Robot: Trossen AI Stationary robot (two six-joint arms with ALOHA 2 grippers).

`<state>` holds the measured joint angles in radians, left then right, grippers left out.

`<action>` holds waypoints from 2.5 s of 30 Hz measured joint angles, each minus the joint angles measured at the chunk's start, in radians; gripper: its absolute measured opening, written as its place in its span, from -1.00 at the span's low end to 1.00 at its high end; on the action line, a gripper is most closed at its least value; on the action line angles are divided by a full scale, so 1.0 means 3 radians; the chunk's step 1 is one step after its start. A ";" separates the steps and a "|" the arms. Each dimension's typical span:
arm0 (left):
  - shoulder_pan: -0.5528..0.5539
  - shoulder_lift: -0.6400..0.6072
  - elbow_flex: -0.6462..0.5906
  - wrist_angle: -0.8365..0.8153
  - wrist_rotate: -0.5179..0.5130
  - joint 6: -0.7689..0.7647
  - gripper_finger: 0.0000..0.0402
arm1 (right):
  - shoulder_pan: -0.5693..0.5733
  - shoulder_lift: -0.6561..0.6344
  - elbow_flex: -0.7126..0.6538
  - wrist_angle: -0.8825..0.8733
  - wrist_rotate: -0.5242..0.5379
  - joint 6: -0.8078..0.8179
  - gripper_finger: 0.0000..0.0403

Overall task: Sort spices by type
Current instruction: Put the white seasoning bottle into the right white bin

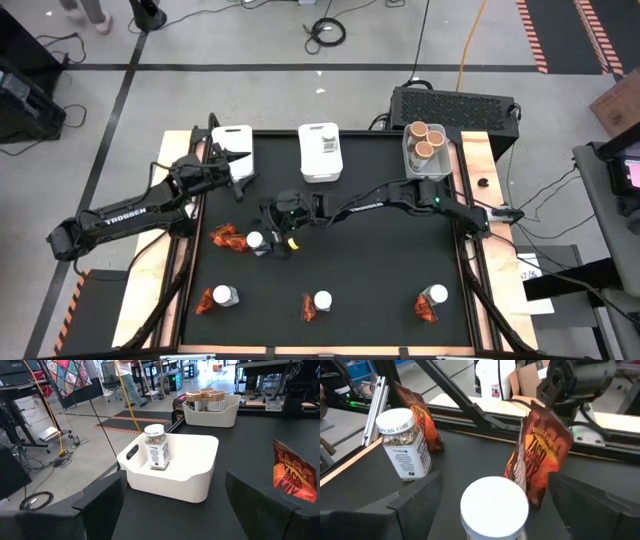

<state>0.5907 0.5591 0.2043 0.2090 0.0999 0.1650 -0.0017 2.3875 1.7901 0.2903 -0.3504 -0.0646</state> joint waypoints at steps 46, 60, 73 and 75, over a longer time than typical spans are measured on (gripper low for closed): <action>0.0000 0.0034 0.0000 -0.0003 0.0001 -0.0001 0.69 | 0.0005 0.0112 -0.0003 -0.0031 0.0028 0.0002 0.00; -0.0001 0.0034 0.0000 -0.0020 0.0001 0.0000 0.69 | -0.0285 -0.0812 -0.0001 -0.1329 -0.0077 -0.0388 -0.01; 0.0000 0.0034 0.0000 -0.0030 0.0002 -0.0001 0.69 | -0.1182 -0.1565 -0.0477 -0.2042 -0.0325 -0.0590 -0.01; 0.0000 0.0034 0.0000 -0.0030 0.0002 0.0000 0.69 | -0.1345 -0.1595 -0.0647 -0.1767 -0.0318 -0.0454 -0.01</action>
<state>0.5907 0.5694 0.2043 0.2001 0.1005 0.1650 -0.4052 1.9091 1.5959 -0.2398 -0.4457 -0.2007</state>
